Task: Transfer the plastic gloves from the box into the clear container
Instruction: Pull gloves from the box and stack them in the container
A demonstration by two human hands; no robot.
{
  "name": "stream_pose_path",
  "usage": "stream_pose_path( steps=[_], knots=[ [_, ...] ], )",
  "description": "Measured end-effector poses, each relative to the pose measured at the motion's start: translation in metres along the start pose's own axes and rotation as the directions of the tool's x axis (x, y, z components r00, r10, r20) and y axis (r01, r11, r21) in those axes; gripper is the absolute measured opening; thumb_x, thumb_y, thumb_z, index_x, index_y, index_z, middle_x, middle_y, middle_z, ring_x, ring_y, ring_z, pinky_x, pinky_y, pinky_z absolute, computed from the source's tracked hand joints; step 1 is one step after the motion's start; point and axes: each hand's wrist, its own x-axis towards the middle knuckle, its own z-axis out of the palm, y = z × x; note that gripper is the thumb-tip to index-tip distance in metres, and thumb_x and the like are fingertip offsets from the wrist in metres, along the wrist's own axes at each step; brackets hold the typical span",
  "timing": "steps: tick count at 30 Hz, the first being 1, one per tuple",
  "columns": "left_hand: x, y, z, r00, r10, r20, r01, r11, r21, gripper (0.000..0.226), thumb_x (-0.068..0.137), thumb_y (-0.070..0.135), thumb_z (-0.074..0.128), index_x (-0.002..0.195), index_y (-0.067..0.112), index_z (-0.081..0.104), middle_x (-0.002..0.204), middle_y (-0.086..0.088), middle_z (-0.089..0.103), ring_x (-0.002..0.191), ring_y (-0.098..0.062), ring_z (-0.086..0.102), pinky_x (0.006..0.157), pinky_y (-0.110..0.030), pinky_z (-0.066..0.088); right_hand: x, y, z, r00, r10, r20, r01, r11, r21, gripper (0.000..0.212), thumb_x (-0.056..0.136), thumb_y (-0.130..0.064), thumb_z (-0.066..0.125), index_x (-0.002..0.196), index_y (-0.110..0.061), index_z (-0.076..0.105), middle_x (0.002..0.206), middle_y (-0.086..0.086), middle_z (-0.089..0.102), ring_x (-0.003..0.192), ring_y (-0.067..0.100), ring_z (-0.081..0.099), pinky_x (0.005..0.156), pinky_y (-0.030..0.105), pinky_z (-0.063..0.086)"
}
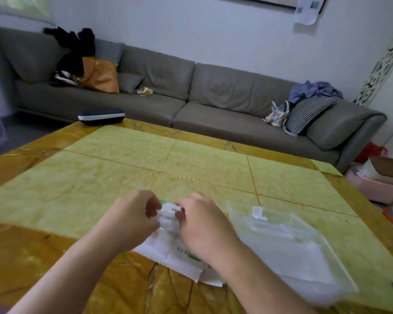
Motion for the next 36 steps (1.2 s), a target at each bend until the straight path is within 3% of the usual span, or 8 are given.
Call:
stream_pose_path(
  steps=[8,14,17,23,27,29,33,36],
  knots=[
    [0.001,-0.003,0.0,0.998,0.045,0.046,-0.049,0.994,0.097,0.025,0.07,0.019,0.072,0.088,0.032,0.061,0.085,0.013,0.065,0.083,-0.007,0.061,0.075,-0.035,0.058,0.028,-0.007,0.02,0.995,0.097,0.006,-0.097,0.987,0.132,0.015,0.086,-0.009,0.064,0.079,-0.021,0.068,0.083,-0.004,0.068,0.075,0.018,0.065,0.068,0.04,0.059],
    [0.001,-0.001,0.003,0.993,0.08,0.086,-0.099,0.966,0.241,0.011,0.078,0.033,0.074,0.083,0.023,0.073,0.074,0.005,0.067,0.071,-0.015,0.065,0.065,-0.038,0.059,0.031,-0.003,0.002,0.979,0.202,0.009,-0.185,0.879,0.439,0.017,0.101,-0.015,0.06,0.085,-0.021,0.06,0.08,-0.003,0.076,0.058,-0.003,0.057,0.059,0.026,0.044],
    [-0.005,0.001,0.005,0.985,0.089,0.145,-0.126,0.954,0.273,0.038,0.072,0.057,0.07,0.084,0.021,0.07,0.085,0.005,0.065,0.082,-0.016,0.061,0.069,-0.041,0.057,0.031,-0.001,-0.01,0.98,0.193,-0.042,-0.133,0.802,0.582,0.012,0.102,-0.016,0.059,0.091,-0.02,0.062,0.079,-0.001,0.076,0.063,0.001,0.061,0.072,0.034,0.055],
    [-0.017,0.009,0.009,0.98,0.104,0.172,-0.159,0.925,0.346,0.053,0.073,0.071,0.069,0.106,0.03,0.063,0.104,0.01,0.051,0.106,-0.015,0.044,0.089,-0.029,0.048,0.026,-0.006,-0.023,0.997,0.08,0.019,-0.082,0.951,0.297,0.021,0.095,-0.024,0.074,0.078,-0.014,0.067,0.063,-0.011,0.056,0.054,0.004,0.049,0.05,0.016,0.042],
    [-0.017,0.009,0.01,0.983,0.064,0.17,-0.119,0.935,0.334,0.055,0.076,0.068,0.068,0.116,0.031,0.06,0.108,0.011,0.05,0.11,-0.014,0.043,0.092,-0.031,0.047,0.021,-0.003,-0.059,0.97,0.205,-0.129,-0.014,0.577,0.817,0.023,0.101,-0.018,0.065,0.079,-0.013,0.071,0.068,-0.005,0.06,0.062,0.009,0.053,0.062,0.024,0.045],
    [-0.017,0.012,0.006,0.989,0.048,0.143,-0.082,0.968,0.236,0.035,0.08,0.052,0.071,0.106,0.03,0.06,0.104,0.011,0.052,0.103,-0.014,0.049,0.087,-0.03,0.05,0.015,0.002,-0.075,0.966,0.243,-0.083,-0.002,0.33,0.944,0.026,0.101,-0.011,0.061,0.08,-0.015,0.075,0.075,-0.001,0.067,0.065,0.014,0.06,0.058,0.026,0.047],
    [-0.011,0.029,-0.013,0.996,-0.035,-0.079,0.009,0.95,-0.311,0.02,0.093,0.011,0.059,0.104,0.026,0.067,0.098,0.006,0.07,0.078,-0.019,0.069,0.065,-0.03,0.057,-0.002,0.02,-0.088,0.962,0.271,-0.014,-0.035,0.174,0.984,0.018,0.099,-0.005,0.057,0.098,-0.003,0.075,0.081,0.012,0.07,0.068,0.028,0.066,0.059,0.037,0.054],
    [-0.018,0.047,-0.028,0.987,0.101,0.125,0.078,0.382,-0.921,0.036,0.096,0.038,0.06,0.123,0.016,0.07,0.12,-0.01,0.073,0.105,-0.027,0.072,0.093,-0.045,0.054,-0.015,0.031,-0.087,0.963,0.271,0.008,-0.054,0.164,0.985,0.018,0.098,0.001,0.054,0.104,0.002,0.071,0.084,0.019,0.072,0.067,0.031,0.069,0.062,0.039,0.055]
  ],
)
